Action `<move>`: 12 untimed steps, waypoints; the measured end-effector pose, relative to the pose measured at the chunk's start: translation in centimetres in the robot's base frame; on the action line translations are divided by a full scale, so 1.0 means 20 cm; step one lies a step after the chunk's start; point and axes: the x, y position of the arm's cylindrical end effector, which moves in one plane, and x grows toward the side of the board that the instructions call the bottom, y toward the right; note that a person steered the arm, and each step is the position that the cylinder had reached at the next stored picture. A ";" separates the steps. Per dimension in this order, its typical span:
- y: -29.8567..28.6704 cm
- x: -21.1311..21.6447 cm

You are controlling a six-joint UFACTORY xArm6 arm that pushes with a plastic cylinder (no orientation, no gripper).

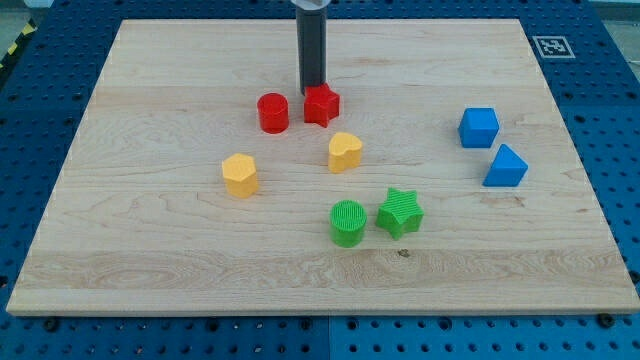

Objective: Slide the blue cube towards center

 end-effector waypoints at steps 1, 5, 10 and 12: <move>0.07 0.06; 1.12 -0.04; 1.24 0.35; 1.04 0.36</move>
